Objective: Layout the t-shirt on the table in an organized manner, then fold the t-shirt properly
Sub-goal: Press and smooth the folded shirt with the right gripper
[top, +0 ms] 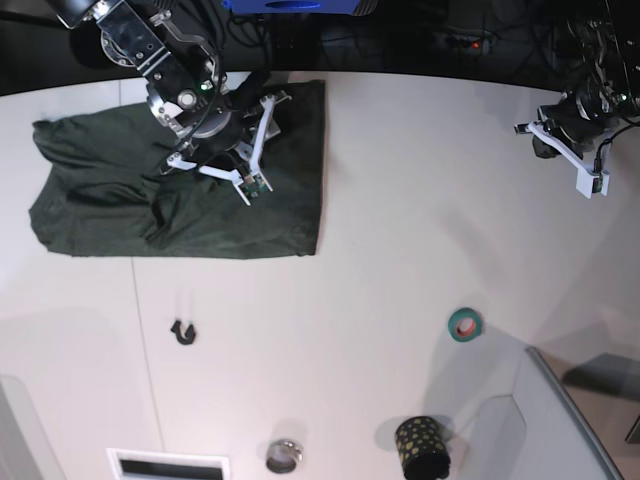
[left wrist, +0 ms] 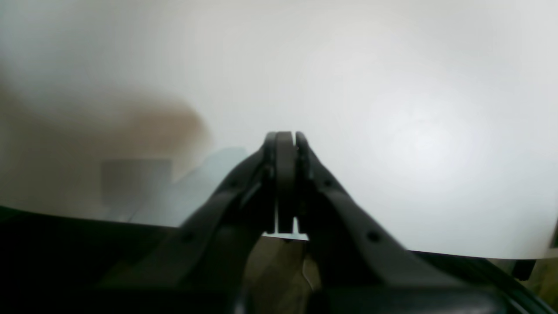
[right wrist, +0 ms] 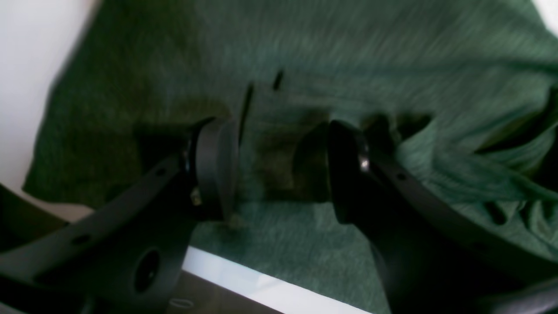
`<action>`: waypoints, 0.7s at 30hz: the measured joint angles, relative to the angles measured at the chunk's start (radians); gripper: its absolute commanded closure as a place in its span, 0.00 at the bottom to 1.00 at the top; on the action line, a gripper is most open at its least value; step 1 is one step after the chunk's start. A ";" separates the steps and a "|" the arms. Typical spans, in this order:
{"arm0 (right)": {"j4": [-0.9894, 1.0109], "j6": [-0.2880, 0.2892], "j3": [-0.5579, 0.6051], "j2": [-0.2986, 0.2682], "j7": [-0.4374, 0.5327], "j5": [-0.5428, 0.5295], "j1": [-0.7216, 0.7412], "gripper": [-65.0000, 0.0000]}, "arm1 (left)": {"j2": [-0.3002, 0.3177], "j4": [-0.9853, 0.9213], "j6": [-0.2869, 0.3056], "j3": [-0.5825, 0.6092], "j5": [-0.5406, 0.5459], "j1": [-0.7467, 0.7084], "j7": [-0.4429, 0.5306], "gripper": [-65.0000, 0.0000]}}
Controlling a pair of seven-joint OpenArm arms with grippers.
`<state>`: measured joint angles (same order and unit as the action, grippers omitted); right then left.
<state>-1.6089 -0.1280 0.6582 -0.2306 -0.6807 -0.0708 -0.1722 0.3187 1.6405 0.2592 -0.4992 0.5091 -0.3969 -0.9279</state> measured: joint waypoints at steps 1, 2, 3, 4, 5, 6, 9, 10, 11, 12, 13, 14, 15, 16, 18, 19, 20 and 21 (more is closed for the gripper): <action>0.003 0.000 -0.001 0.004 0.002 0.001 0.003 0.53 | 0.000 0.000 0.000 0.000 0.000 0.000 0.000 1.00; 0.007 0.001 -0.002 0.008 0.005 0.000 0.009 0.53 | 0.000 0.000 0.000 0.000 0.000 0.000 0.000 1.00; 0.008 0.000 -0.002 0.009 0.008 0.001 0.014 0.53 | 0.000 0.000 0.000 0.000 0.000 0.000 0.000 1.00; 0.008 0.000 -0.002 0.008 0.007 0.001 0.022 0.53 | 0.000 0.000 0.000 0.000 0.000 0.000 0.000 1.00; 0.011 0.000 -0.002 0.008 0.008 0.001 0.026 0.53 | 0.000 0.000 0.000 0.000 0.000 0.000 0.000 1.00; 0.013 0.000 -0.002 0.007 0.007 0.001 0.031 0.53 | 0.000 0.000 0.000 0.000 0.000 0.000 0.000 1.00; 0.013 0.001 -0.002 0.007 0.005 0.000 0.033 0.53 | 0.000 0.000 0.000 0.002 0.000 0.000 0.000 1.00; 0.013 0.001 0.001 0.008 0.004 0.000 0.037 0.53 | 0.000 0.000 0.000 0.002 0.000 0.000 0.000 1.00; 0.016 0.001 0.001 0.008 0.005 0.000 0.045 0.53 | 0.000 0.000 0.000 0.002 0.000 0.000 0.000 1.00; 0.025 0.000 0.000 0.010 0.013 0.001 0.053 0.53 | 0.000 0.000 0.000 0.002 0.000 0.000 0.000 1.00; 0.039 0.000 0.000 0.011 0.016 0.001 0.060 0.57 | 0.000 0.000 0.000 0.002 0.000 0.000 0.000 1.00; 0.051 0.000 0.000 0.010 0.014 0.000 0.064 0.64 | 0.000 0.000 0.000 0.002 0.000 0.000 0.000 1.00; 0.061 0.000 0.000 0.010 0.014 0.001 0.064 0.74 | 0.000 0.000 0.000 0.002 0.000 0.000 0.000 1.00; 0.069 0.000 0.000 0.010 0.008 0.001 0.064 0.83 | 0.000 0.000 0.000 0.002 0.000 0.000 0.000 1.00; 0.071 0.000 0.000 0.010 0.004 -0.003 0.062 0.94 | 0.000 -0.001 0.000 0.001 0.000 0.000 0.000 1.00; 0.070 0.000 0.000 0.010 0.004 -0.002 0.063 0.94 | 0.000 -0.008 0.001 0.001 0.001 0.000 0.001 1.00; 0.067 0.000 0.000 0.010 0.004 -0.003 0.063 0.95 | 0.000 -0.019 0.001 0.001 0.001 0.002 0.003 1.00; 0.061 0.000 -0.003 0.010 0.004 -0.003 0.061 0.95 | 0.000 -0.037 0.001 0.001 0.002 0.004 0.003 1.00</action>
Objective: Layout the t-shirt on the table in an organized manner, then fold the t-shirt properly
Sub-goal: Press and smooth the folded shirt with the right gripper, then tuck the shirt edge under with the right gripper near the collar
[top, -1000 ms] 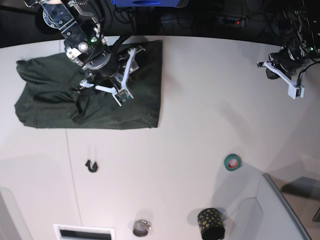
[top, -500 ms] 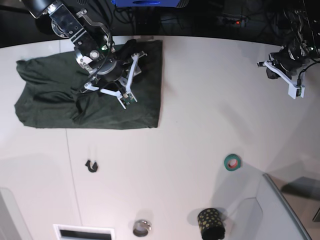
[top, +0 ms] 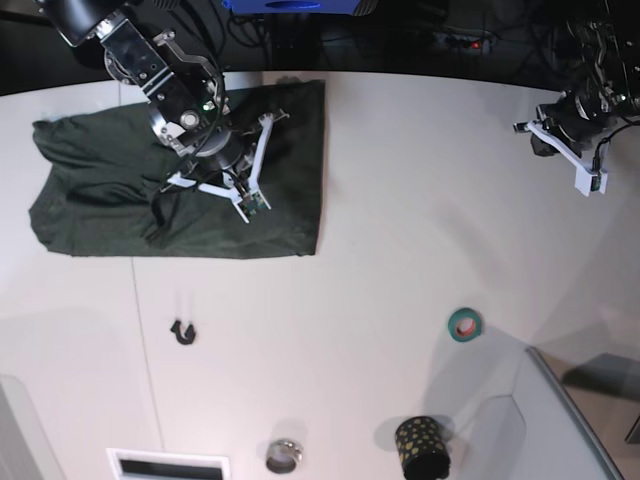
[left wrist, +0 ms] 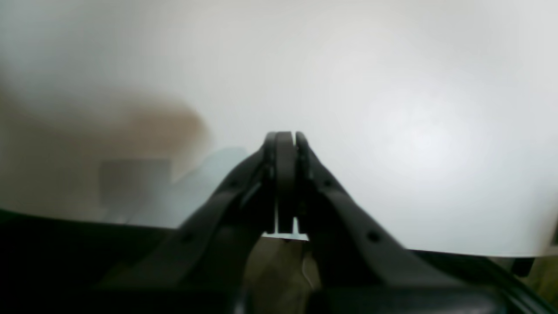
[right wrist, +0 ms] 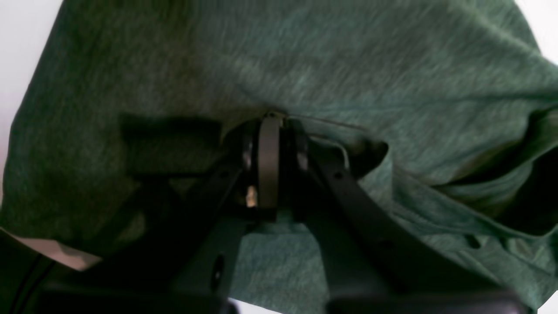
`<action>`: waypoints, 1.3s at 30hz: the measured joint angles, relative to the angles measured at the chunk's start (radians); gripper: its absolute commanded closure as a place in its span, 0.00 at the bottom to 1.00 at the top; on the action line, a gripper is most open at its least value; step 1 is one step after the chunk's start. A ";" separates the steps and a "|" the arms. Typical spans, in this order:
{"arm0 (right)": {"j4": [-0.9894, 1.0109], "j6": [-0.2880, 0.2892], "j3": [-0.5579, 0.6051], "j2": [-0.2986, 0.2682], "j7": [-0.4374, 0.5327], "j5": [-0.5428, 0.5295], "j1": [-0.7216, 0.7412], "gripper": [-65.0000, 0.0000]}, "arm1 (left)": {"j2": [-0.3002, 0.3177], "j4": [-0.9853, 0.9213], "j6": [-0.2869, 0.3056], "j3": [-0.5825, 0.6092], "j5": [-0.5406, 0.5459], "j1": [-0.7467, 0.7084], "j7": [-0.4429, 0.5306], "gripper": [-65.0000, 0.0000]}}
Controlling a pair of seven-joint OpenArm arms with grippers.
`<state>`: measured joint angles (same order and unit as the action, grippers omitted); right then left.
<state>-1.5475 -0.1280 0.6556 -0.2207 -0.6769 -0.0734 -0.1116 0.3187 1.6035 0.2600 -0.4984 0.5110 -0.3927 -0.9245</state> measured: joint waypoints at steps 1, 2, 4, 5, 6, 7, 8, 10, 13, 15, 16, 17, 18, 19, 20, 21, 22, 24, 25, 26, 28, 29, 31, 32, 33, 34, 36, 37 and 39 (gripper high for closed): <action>-0.006 0.000 -0.001 0.000 0.001 0.001 -0.005 0.95 | -0.001 -0.013 -0.001 0.000 -0.002 0.000 0.000 1.00; -0.015 -0.001 -0.002 -0.004 0.002 0.000 -0.013 0.96 | 0.000 -0.020 -0.001 0.000 -0.002 -0.004 -0.002 1.00; -0.041 -0.001 -0.002 -0.010 -0.002 0.001 -0.029 0.96 | 0.000 -0.025 -0.001 -0.002 -0.003 -0.006 -0.004 1.00; -0.054 -0.001 -0.002 -0.011 -0.003 0.001 -0.037 0.96 | 0.000 -0.025 -0.001 -0.002 -0.002 -0.006 -0.002 1.00; -0.072 0.000 -0.005 -0.011 -0.006 0.000 -0.047 0.96 | 0.000 -0.025 -0.001 -0.002 -0.002 -0.003 0.009 1.00; -0.093 0.001 -0.019 -0.014 -0.005 0.000 -0.060 0.96 | -0.001 -0.025 -0.001 -0.002 -0.001 -0.004 0.036 1.00; -0.119 0.004 -0.039 -0.018 -0.001 0.000 -0.079 0.96 | 0.000 -0.025 0.000 -0.002 0.001 -0.006 0.062 1.00; -0.153 0.003 -0.087 -0.029 -0.001 0.001 -0.113 0.96 | 0.002 -0.025 -0.001 -0.002 0.002 -0.006 0.065 1.00; -0.175 0.000 -0.167 -0.034 -0.004 0.002 -0.163 0.96 | 0.000 -0.027 -0.001 0.000 -0.001 -0.008 0.065 1.00; -0.175 0.004 -0.193 -0.052 -0.001 0.001 -0.187 0.96 | 0.000 -0.027 -0.001 0.003 -0.002 -0.004 0.065 1.00; -0.175 0.004 -0.198 -0.058 0.000 0.003 -0.198 0.96 | 0.001 -0.027 -0.001 0.003 -0.002 -0.003 0.065 1.00; -0.175 0.003 -0.201 -0.061 0.000 0.004 -0.210 0.96 | 0.002 -0.027 -0.001 0.003 -0.002 -0.002 0.065 1.00; -0.175 0.002 -0.217 -0.060 0.000 0.003 -0.224 0.96 | 0.001 -0.027 -0.001 0.003 -0.002 -0.001 0.066 1.00; -0.177 0.005 -0.238 -0.056 0.003 0.000 -0.240 0.96 | -0.001 -0.027 -0.001 0.004 -0.002 -0.001 0.065 1.00; -0.177 0.004 -0.257 -0.055 0.005 0.001 -0.254 0.96 | -0.002 -0.027 -0.001 0.005 -0.002 -0.001 0.065 1.00; -0.177 0.005 -0.273 -0.056 0.008 0.001 -0.266 0.96 | 0.000 -0.027 0.000 0.005 -0.002 -0.002 0.065 1.00; -0.177 0.004 -0.286 -0.056 0.025 0.001 -0.275 0.96 | 0.002 -0.027 -0.001 0.004 -0.002 -0.002 0.065 1.00; -0.179 0.004 -0.316 -0.056 0.046 0.000 -0.288 0.96 | 0.002 -0.027 -0.001 0.004 -0.002 -0.001 0.065 1.00; -0.179 0.004 -0.329 -0.056 0.048 0.000 -0.291 0.96 | 0.001 -0.027 0.000 0.005 -0.002 -0.001 0.064 1.00; -0.179 0.004 -0.339 -0.056 0.049 0.002 -0.293 0.96 | 0.000 -0.027 0.000 0.005 -0.001 -0.001 0.066 1.00; -0.179 0.005 -0.360 -0.055 0.049 -0.001 -0.297 0.96 | 0.003 -0.027 -0.001 0.005 -0.003 -0.001 0.065 1.00; -0.179 0.004 -0.375 -0.055 0.051 -0.001 -0.300 0.96 | 0.003 -0.027 -0.001 0.005 -0.003 -0.001 0.065 1.00; -0.179 0.004 -0.407 -0.056 0.052 0.000 -0.307 0.96 | 0.002 -0.027 0.000 0.005 -0.002 -0.001 0.065 1.00; -0.179 0.003 -0.420 -0.056 0.051 0.000 -0.308 0.96 | 0.003 -0.027 0.000 0.005 -0.002 -0.001 0.065 1.00; -0.179 0.004 -0.434 -0.055 0.051 0.000 -0.308 0.95 | 0.003 -0.027 -0.001 0.005 -0.002 -0.001 0.065 1.00; -0.179 0.004 -0.447 -0.052 0.052 0.000 -0.307 0.95 | 0.003 -0.027 -0.001 0.005 -0.002 -0.001 0.065 1.00; -0.179 0.003 -0.468 -0.047 0.052 0.000 -0.308 0.94 | 0.003 -0.027 -0.001 0.005 -0.002 -0.001 0.065 1.00; -0.179 0.003 -0.469 -0.047 0.052 0.000 -0.308 0.94 | 0.003 -0.027 -0.001 0.005 -0.002 -0.001 0.065 1.00; -0.179 0.003 -0.469 -0.047 0.048 0.000 -0.308 0.90 | 0.003 -0.027 -0.001 0.005 -0.002 -0.001 0.065 1.00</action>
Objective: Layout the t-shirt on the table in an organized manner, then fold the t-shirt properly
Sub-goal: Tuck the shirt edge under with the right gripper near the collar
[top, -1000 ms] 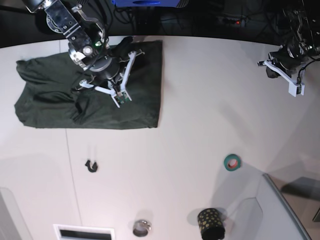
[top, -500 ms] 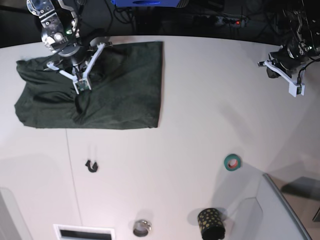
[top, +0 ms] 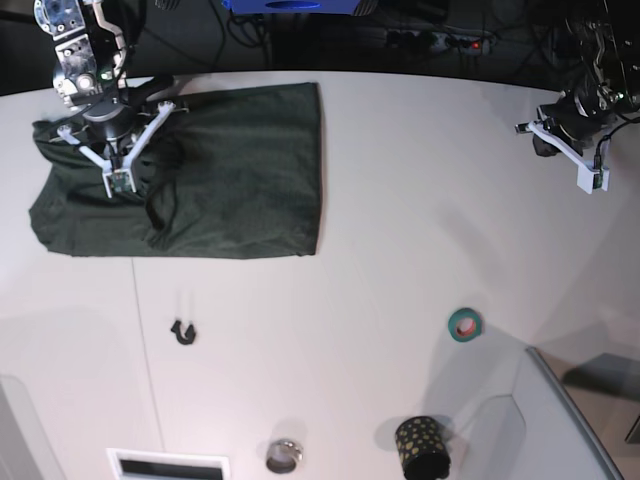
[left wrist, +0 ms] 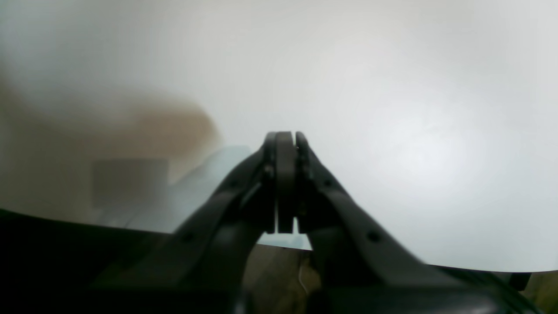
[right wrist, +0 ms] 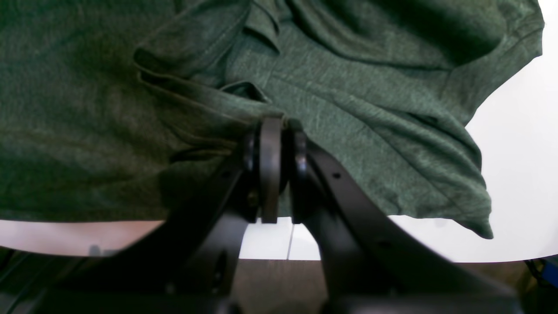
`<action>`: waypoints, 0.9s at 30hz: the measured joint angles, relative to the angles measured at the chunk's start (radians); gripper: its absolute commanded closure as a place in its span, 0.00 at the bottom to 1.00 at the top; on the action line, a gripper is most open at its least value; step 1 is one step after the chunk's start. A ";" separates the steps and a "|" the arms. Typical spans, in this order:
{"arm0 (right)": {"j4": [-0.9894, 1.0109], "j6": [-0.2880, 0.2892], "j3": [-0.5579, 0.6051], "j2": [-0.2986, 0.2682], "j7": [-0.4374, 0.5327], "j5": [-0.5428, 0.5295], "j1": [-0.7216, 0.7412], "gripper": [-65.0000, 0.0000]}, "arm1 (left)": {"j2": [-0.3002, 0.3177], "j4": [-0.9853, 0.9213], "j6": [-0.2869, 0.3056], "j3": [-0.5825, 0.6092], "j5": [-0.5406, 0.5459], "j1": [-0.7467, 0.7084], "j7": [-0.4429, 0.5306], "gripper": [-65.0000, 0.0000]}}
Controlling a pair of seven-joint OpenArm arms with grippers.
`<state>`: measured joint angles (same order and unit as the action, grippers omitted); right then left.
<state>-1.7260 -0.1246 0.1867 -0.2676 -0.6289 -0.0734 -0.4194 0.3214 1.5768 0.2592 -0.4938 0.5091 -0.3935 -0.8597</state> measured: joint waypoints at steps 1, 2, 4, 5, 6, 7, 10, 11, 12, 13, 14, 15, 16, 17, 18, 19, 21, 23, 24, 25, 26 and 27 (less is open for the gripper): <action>0.000 0.000 0.000 0.001 0.000 0.000 0.000 0.82 | 0.000 0.000 0.000 0.000 0.000 0.000 0.000 1.00; 0.000 0.000 0.000 0.002 0.000 0.000 0.000 0.72 | 0.000 0.000 0.000 0.000 0.000 0.000 0.000 1.00; 0.000 -0.001 0.000 0.009 -0.007 0.000 0.000 0.50 | 0.000 0.000 0.000 0.000 0.000 0.000 0.001 1.00; 0.000 -0.003 -0.003 0.018 -0.021 0.000 0.000 0.42 | 0.000 0.000 0.000 0.000 0.000 0.000 0.000 1.00; 0.001 -0.003 -0.004 0.022 -0.026 0.000 0.000 0.40 | 0.000 0.000 0.000 0.000 0.000 0.000 0.000 1.00; 0.002 -0.002 -0.003 0.022 -0.026 -0.002 -0.002 0.41 | 0.000 0.000 0.000 0.000 0.000 0.000 0.000 1.00; 0.003 -0.003 -0.005 0.021 -0.026 -0.003 0.005 0.44 | 0.000 0.000 0.000 0.000 0.000 0.000 0.000 1.00; -0.003 -0.004 -0.005 0.022 -0.030 -0.003 0.015 0.44 | 0.000 0.000 0.000 0.000 0.000 0.000 0.000 1.00; -0.020 -0.003 -0.005 0.021 -0.036 -0.003 0.026 0.44 | -0.001 0.000 0.000 0.000 0.000 0.000 0.000 1.00; -0.050 -0.009 -0.005 0.021 -0.042 -0.001 0.040 0.44 | 0.000 0.000 0.000 0.000 0.000 0.000 0.000 1.00; -0.076 -0.008 -0.005 0.022 -0.035 0.000 0.056 0.44 | 0.000 0.000 0.000 0.000 0.000 0.000 0.001 1.00; -0.098 -0.007 -0.004 0.022 -0.027 0.000 0.077 0.44 | 0.000 0.000 0.000 0.000 0.000 0.000 0.000 1.00; -0.107 -0.005 -0.003 0.023 -0.022 -0.001 0.105 0.44 | 0.000 0.000 0.000 0.000 0.000 0.000 0.000 1.00; -0.101 -0.004 -0.002 0.025 -0.023 -0.002 0.135 0.44 | 0.000 0.000 0.000 0.000 0.000 -0.002 0.000 1.00; -0.071 -0.006 -0.002 0.029 -0.018 0.002 0.163 0.44 | 0.001 0.000 0.000 0.000 0.000 -0.003 0.001 1.00; -0.018 0.002 -0.002 0.041 -0.028 0.000 0.202 0.44 | 0.000 0.000 0.000 0.000 0.000 -0.003 0.000 1.00; 0.069 -0.004 -0.002 0.060 -0.091 0.002 0.265 0.44 | -0.001 0.000 0.000 0.000 0.000 -0.004 0.001 1.00; 0.079 0.004 0.001 0.064 -0.087 -0.003 0.276 0.44 | -0.002 0.000 0.000 0.000 0.000 -0.005 0.003 1.00; 0.063 0.002 0.002 0.064 -0.089 -0.002 0.269 0.45 | -0.001 0.000 0.000 0.000 0.000 -0.006 0.003 1.00; 0.034 -0.002 0.015 0.061 -0.091 0.001 0.256 0.47 | -0.001 0.000 0.000 0.000 0.000 -0.005 0.003 1.00; 0.000 -0.005 0.034 0.054 -0.083 0.005 0.239 0.54 | 0.000 0.000 0.000 0.000 0.000 -0.006 0.003 1.00; -0.041 -0.004 0.057 0.049 -0.073 0.007 0.217 0.66 | -0.001 0.000 0.000 0.000 0.000 -0.006 0.003 1.00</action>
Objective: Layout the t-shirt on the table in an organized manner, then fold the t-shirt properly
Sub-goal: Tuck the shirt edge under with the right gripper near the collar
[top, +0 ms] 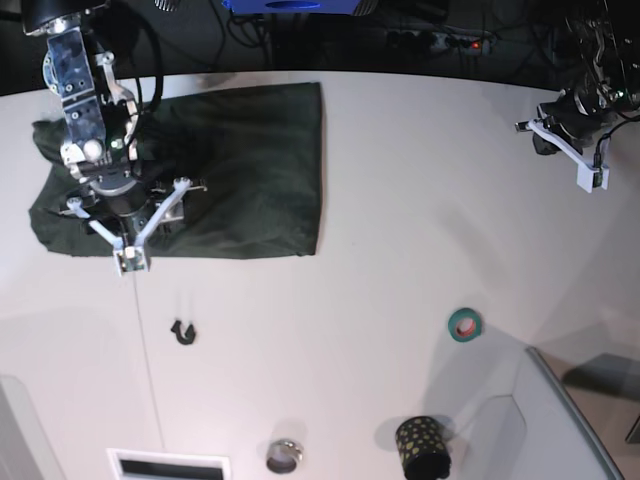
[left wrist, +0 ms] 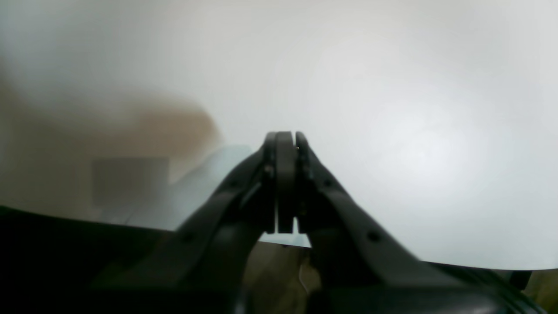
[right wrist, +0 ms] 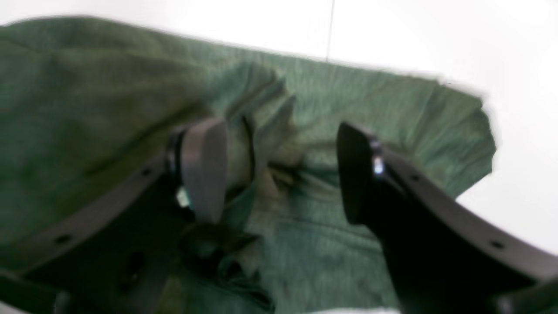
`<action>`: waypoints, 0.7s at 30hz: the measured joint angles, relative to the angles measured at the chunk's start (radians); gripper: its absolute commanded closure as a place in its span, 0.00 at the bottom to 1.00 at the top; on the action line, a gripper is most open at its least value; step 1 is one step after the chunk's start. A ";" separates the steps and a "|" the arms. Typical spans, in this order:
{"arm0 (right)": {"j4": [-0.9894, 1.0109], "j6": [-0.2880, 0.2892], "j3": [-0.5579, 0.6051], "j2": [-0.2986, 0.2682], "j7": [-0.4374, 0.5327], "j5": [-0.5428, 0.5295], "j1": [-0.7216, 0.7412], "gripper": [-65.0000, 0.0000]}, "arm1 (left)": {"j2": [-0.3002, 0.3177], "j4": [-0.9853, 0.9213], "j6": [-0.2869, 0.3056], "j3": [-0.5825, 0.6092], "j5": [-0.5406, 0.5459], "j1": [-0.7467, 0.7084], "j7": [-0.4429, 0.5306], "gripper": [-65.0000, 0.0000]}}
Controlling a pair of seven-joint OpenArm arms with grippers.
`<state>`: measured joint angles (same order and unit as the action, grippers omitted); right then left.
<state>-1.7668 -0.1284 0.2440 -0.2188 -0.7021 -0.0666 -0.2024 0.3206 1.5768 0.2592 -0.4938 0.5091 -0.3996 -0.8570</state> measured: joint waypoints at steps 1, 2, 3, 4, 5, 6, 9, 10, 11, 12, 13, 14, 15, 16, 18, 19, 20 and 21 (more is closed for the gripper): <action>-0.030 0.006 0.025 0.002 0.009 -0.003 -0.016 0.79 | -0.002 0.000 0.000 0.000 0.000 0.000 0.001 1.00; -0.053 0.001 0.048 0.003 0.015 -0.006 -0.029 0.91 | -0.002 0.000 0.000 0.000 0.000 0.001 0.001 1.00; -0.066 0.009 0.069 0.007 0.020 -0.010 -0.037 1.00 | -0.001 0.000 0.000 0.000 0.000 0.001 0.000 1.00; -0.066 0.015 0.089 0.013 0.021 -0.014 -0.039 1.00 | -0.001 0.000 0.000 0.000 0.000 0.003 0.000 1.00; -0.051 0.013 0.103 0.018 0.025 -0.014 -0.037 0.95 | 0.000 -0.001 0.000 0.000 -0.002 0.003 0.000 1.00; -0.018 0.009 0.116 0.018 0.028 -0.010 -0.030 0.95 | 0.001 -0.001 0.000 0.000 0.000 0.003 0.000 1.00; 0.098 0.008 0.133 0.019 0.023 -0.007 -0.006 0.99 | -0.001 -0.001 0.000 0.000 0.000 0.003 0.000 1.00; 0.134 0.002 0.132 0.026 0.024 -0.003 0.000 0.99 | 0.000 -0.001 0.000 0.000 0.000 0.003 0.000 1.00; 0.170 0.007 0.128 0.034 0.023 -0.005 0.006 0.99 | -0.001 -0.001 0.000 0.000 0.000 0.003 0.000 1.00; 0.193 0.007 0.121 0.039 0.016 -0.011 0.011 0.99 | -0.001 -0.001 0.000 0.000 -0.001 0.003 0.000 1.00; 0.208 0.014 0.104 0.043 0.021 -0.016 0.014 0.99 | -0.001 -0.001 0.000 0.000 0.000 0.003 0.000 1.00; 0.212 0.013 0.082 0.043 0.021 -0.014 0.013 0.99 | 0.001 -0.001 0.000 0.000 0.000 0.003 0.000 1.00; 0.215 0.013 0.050 0.043 0.021 -0.015 0.013 0.99 | 0.000 -0.001 0.000 0.000 0.000 0.003 0.001 1.00; 0.216 0.009 0.011 0.042 0.021 -0.008 0.014 1.00 | 0.000 -0.001 0.000 0.000 0.000 0.003 0.000 1.00; 0.216 0.004 -0.058 0.034 0.021 -0.003 0.020 1.00 | 0.000 -0.001 0.000 0.000 0.000 0.003 0.000 1.00; 0.216 0.000 -0.089 0.034 0.021 -0.003 0.023 1.00 | 0.000 -0.001 0.000 0.000 0.000 0.003 0.000 1.00; 0.216 -0.006 -0.118 0.035 0.021 -0.003 0.026 1.00 | 0.000 -0.001 0.000 0.000 0.000 0.003 0.000 1.00; 0.216 -0.003 -0.146 0.037 0.015 -0.003 0.029 1.00 | 0.000 -0.001 0.000 0.000 0.000 0.003 0.000 1.00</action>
<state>-1.5509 -0.1314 0.0975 -0.1818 -0.6868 -0.0700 -0.1734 0.3210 1.5757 0.2592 -0.4938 0.5091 -0.3962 -0.8566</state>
